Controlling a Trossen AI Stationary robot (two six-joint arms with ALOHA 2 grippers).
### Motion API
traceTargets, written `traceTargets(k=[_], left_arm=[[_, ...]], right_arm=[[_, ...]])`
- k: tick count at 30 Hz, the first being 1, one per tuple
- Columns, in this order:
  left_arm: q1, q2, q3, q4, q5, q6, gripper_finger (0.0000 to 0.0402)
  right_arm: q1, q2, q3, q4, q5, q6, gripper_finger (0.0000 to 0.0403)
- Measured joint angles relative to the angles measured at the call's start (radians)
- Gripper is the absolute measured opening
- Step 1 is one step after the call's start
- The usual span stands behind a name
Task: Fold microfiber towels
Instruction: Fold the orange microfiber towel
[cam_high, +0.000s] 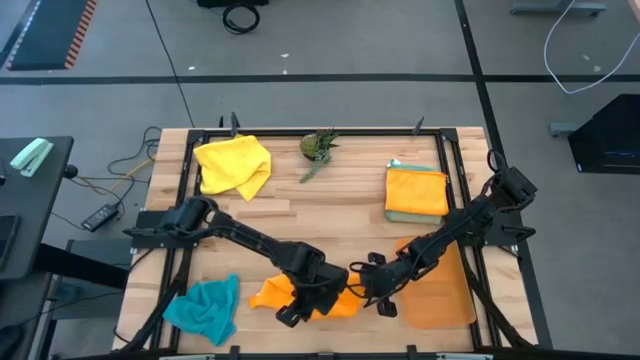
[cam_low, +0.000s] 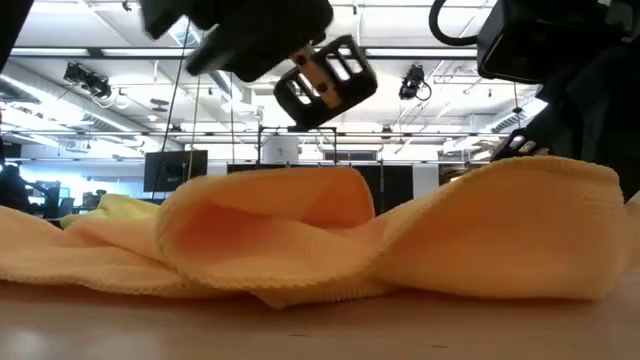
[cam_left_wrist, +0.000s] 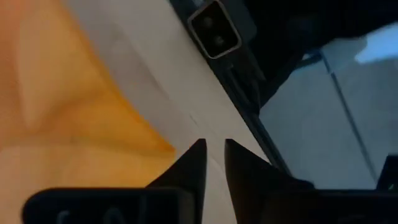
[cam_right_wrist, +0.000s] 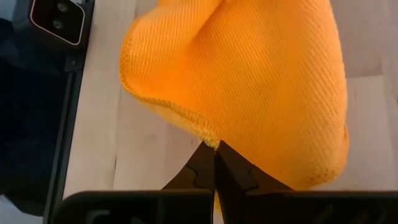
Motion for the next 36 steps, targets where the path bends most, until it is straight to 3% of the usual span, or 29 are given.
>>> traceTargets(k=[3,6,11,14,18,36], left_arm=[[0.004,-0.016,0.0,-0.016,0.0,-0.045,0.0086],[0.012,-0.031,0.001,-0.011,-0.023,0.059,0.0101],[0.013,-0.025,0.0,0.015,-0.362,0.194,0.0107],[0.01,-0.017,-0.001,0.014,-0.461,0.328,0.0107],[0.007,-0.017,-0.001,0.025,-0.485,0.431,0.0108],[0.015,0.045,-0.001,0.0,-0.484,0.442,0.0102]], right_arm=[[0.0,0.0,0.0,0.0,0.0,-0.019,0.0008],[-0.001,0.0,0.0,0.0,0.0,-0.036,0.0008],[-0.001,0.0,0.0,0.0,0.0,-0.047,0.0008],[-0.001,0.0,0.0,0.0,0.0,-0.047,0.0008],[0.0,0.0,0.0,0.0,0.0,-0.047,0.0008],[-0.001,0.0,0.0,-0.001,-0.001,-0.042,0.0008]])
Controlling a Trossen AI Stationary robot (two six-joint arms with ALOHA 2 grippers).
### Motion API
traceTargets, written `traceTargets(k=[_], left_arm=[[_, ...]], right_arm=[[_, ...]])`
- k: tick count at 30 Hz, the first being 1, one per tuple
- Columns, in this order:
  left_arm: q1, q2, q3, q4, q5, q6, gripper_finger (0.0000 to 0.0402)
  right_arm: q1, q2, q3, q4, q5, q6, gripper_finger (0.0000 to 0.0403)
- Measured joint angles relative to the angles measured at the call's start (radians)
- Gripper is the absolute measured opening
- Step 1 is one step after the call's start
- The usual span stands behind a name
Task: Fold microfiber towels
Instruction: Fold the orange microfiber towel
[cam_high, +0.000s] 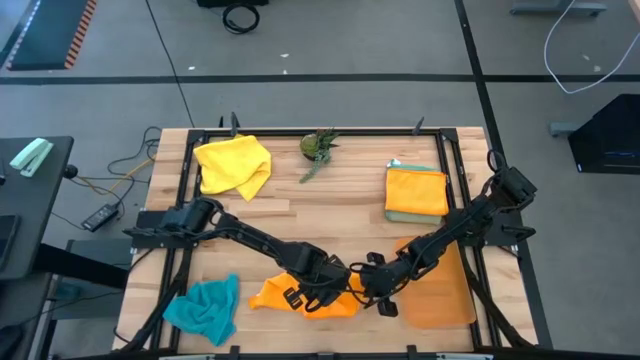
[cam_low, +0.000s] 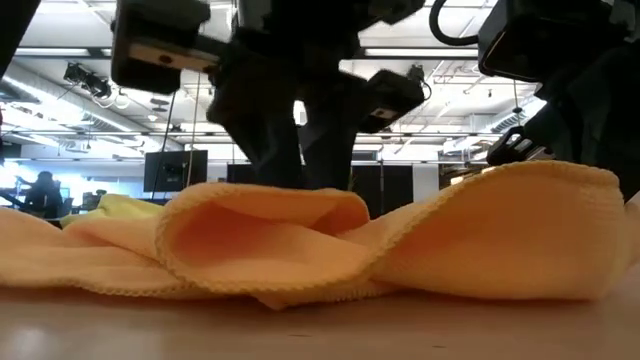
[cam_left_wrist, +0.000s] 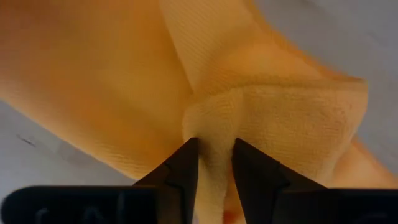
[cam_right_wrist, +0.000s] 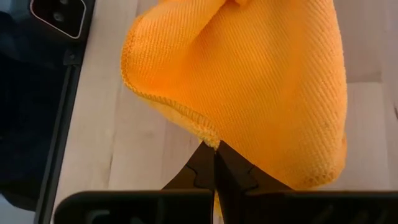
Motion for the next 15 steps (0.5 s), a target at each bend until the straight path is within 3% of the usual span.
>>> traceTargets(k=[6,15], left_arm=[[-0.001,-0.003,-0.001,-0.002,-0.05,-0.056,0.0014],[-0.019,-0.136,-0.001,-0.096,-0.169,-0.186,0.0006]], right_arm=[[0.0,0.0,0.0,-0.003,0.002,-0.005,0.0008],[0.0,-0.003,0.0,-0.025,0.004,0.059,0.0008]])
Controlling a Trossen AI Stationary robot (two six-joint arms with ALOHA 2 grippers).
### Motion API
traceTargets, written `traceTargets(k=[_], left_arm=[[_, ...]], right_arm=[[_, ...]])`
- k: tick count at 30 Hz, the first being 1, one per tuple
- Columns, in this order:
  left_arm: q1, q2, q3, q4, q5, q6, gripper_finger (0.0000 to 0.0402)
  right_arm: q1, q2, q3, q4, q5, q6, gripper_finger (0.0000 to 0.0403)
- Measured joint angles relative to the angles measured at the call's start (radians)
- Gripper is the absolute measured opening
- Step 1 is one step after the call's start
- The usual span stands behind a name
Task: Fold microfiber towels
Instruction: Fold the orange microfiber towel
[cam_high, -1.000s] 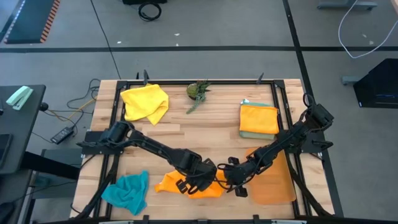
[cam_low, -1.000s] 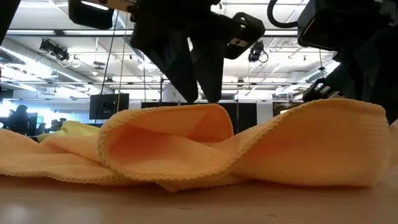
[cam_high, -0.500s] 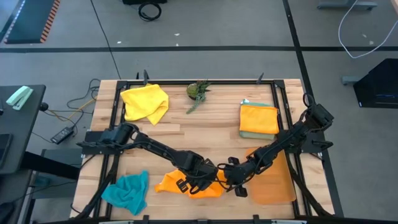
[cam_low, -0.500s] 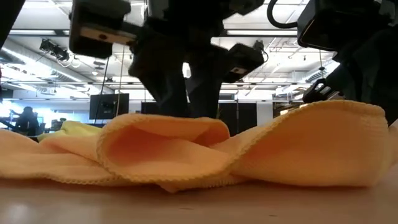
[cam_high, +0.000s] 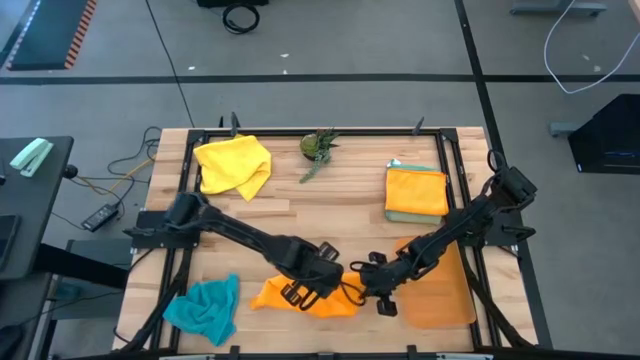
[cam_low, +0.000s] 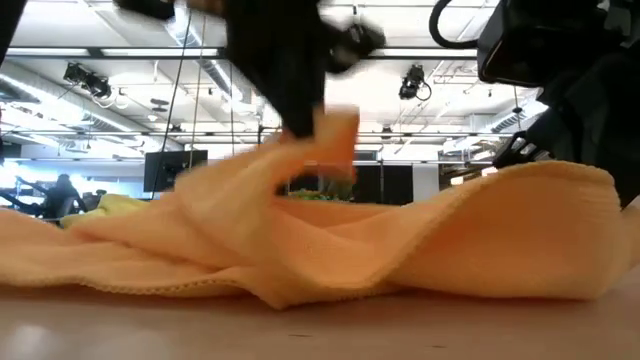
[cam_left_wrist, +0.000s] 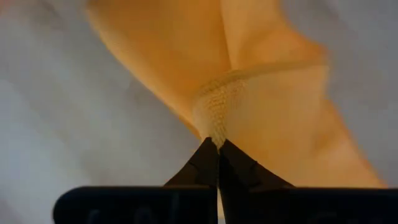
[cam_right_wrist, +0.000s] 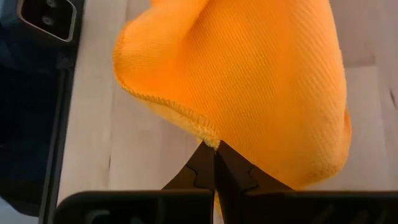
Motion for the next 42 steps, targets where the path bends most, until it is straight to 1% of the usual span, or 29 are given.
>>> traceTargets(k=[2,4,5,7,9,11,13,14,16,18,20,22,25,27,29,33,35,36,39,42], left_arm=[[-0.002,-0.066,-0.014,-0.026,-0.014,-0.027,0.0005],[0.002,-0.159,-0.089,0.016,-0.026,-0.058,0.0005],[0.006,-0.219,-0.158,0.066,-0.034,-0.07,0.0005],[0.016,-0.349,-0.325,0.219,-0.05,-0.122,0.0005],[0.027,-0.474,-0.507,0.425,-0.074,-0.172,0.0005],[0.031,-0.596,-0.68,0.641,-0.159,-0.228,0.0005],[0.034,-0.695,-0.822,0.858,-0.287,-0.27,0.0005],[0.033,-0.744,-0.884,0.933,-0.356,-0.285,0.0005],[0.033,-0.825,-0.976,1.103,-0.46,-0.297,0.0005],[0.033,-0.912,-1.048,1.217,-0.528,-0.298,0.0005],[0.035,-0.988,-1.097,1.304,-0.544,-0.301,0.0006],[0.042,-1.046,-1.125,1.347,-0.558,-0.323,0.001],[0.049,-1.113,-1.133,1.324,-0.589,-0.335,0.0009],[0.052,-1.135,-1.134,1.318,-0.608,-0.321,0.0005],[0.053,-1.158,-1.135,1.305,-0.652,-0.294,0.0005],[0.068,-1.189,-1.133,1.3,-0.833,-0.167,0.0009],[0.086,-1.205,-1.121,1.292,-0.88,-0.108,0.0006],[0.094,-1.214,-1.116,1.283,-0.893,-0.09,0.0005],[0.104,-1.229,-1.089,1.24,-0.892,-0.086,0.0007],[0.084,-1.226,-1.068,1.169,-0.889,-0.089,0.0007]], right_arm=[[0.0,-0.012,0.0,-0.018,0.005,0.014,0.0008],[0.001,-0.039,0.0,-0.043,0.03,0.02,0.0008],[0.001,-0.055,0.0,-0.049,0.046,0.018,0.0008],[0.001,-0.097,0.0,-0.049,0.093,-0.002,0.0008],[0.0,-0.143,0.0,-0.045,0.17,-0.037,0.0008],[-0.016,-0.188,0.0,-0.042,0.269,-0.091,0.0008],[-0.048,-0.235,0.0,-0.038,0.352,-0.152,0.0008],[-0.071,-0.26,0.0,-0.042,0.389,-0.18,0.0008],[-0.116,-0.312,0.0,-0.04,0.448,-0.221,0.0008],[-0.169,-0.364,0.001,-0.039,0.471,-0.256,0.0008],[-0.217,-0.423,0.001,-0.062,0.473,-0.282,0.0008],[-0.272,-0.477,0.002,-0.062,0.471,-0.306,0.0008],[-0.343,-0.54,0.006,-0.08,0.467,-0.357,0.0008],[-0.383,-0.568,0.015,-0.106,0.459,-0.403,0.0008],[-0.418,-0.583,0.039,-0.112,0.442,-0.442,0.0008],[-0.487,-0.583,0.124,-0.18,0.429,-0.544,0.0007],[-0.513,-0.576,0.191,-0.233,0.429,-0.591,0.0005],[-0.524,-0.568,0.224,-0.263,0.43,-0.61,0.0005],[-0.532,-0.542,0.321,-0.367,0.416,-0.658,0.0004],[-0.505,-0.511,0.374,-0.43,0.366,-0.653,0.0004]])
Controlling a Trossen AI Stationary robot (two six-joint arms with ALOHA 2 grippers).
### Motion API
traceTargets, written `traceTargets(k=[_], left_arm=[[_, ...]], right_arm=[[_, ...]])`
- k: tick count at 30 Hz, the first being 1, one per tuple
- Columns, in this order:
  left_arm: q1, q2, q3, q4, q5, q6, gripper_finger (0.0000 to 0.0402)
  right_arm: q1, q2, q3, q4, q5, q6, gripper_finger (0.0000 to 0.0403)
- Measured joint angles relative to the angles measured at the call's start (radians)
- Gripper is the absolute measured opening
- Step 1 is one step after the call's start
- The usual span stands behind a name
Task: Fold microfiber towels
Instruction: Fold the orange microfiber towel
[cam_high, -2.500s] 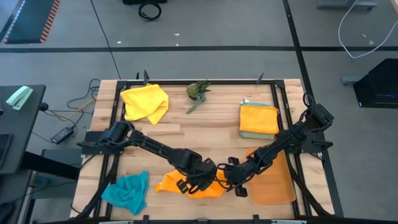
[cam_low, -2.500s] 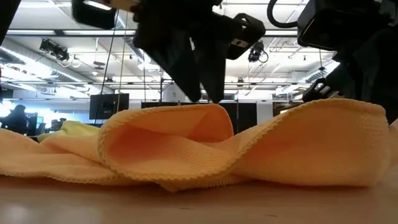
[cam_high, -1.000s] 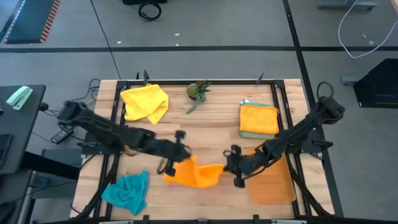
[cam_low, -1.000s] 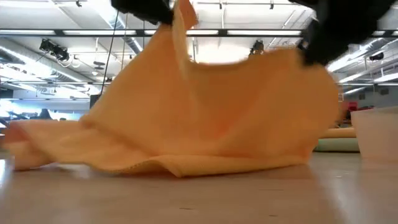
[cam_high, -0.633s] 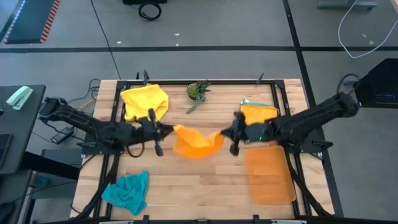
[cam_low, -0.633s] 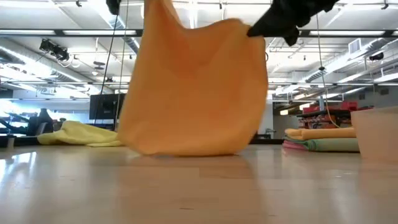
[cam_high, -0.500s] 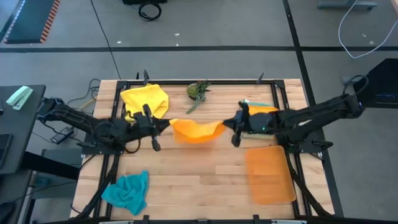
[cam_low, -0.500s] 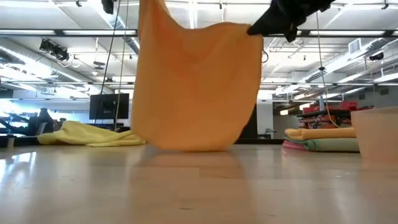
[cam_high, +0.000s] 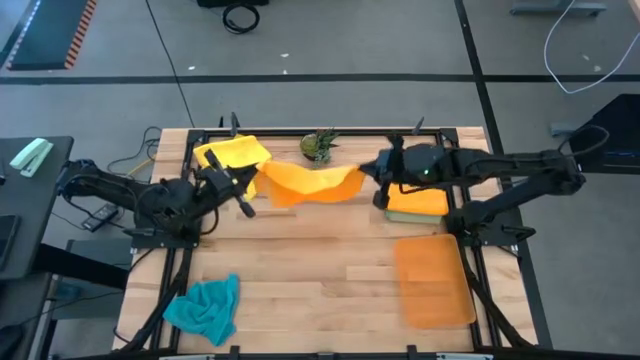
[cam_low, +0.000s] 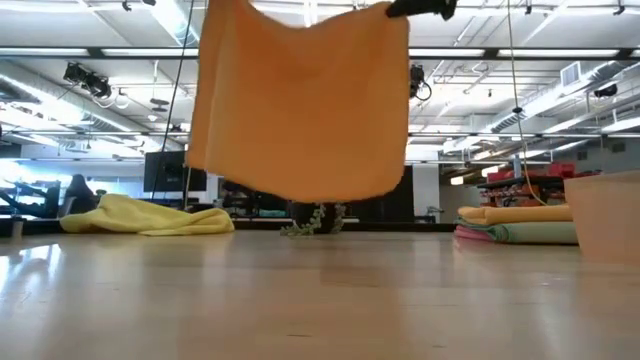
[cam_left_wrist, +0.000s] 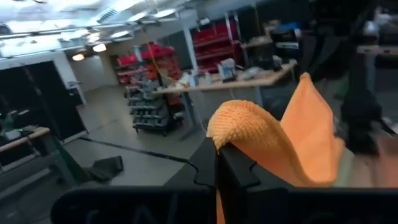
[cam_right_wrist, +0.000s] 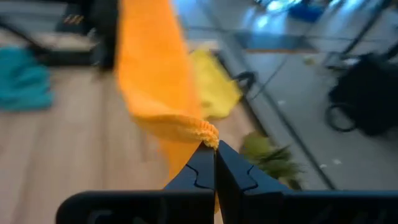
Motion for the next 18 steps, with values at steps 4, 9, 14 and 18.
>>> traceTargets(k=[4,9,14,18], left_arm=[[-0.055,0.009,0.002,-0.176,0.107,-0.124,0.0006],[-0.181,0.074,-0.072,-0.386,0.223,-0.478,0.0006],[-0.334,0.202,-0.214,-0.291,0.229,-0.779,0.001],[-0.41,0.298,-0.258,-0.238,0.234,-0.957,0.0015]], right_arm=[[0.092,0.052,-0.031,-0.042,-0.064,0.051,0.0003],[0.265,0.164,-0.201,0.029,-0.127,0.226,0.0003],[0.424,0.322,-0.364,0.277,-0.145,0.39,0.0003],[0.498,0.438,-0.388,0.409,-0.146,0.484,0.0002]])
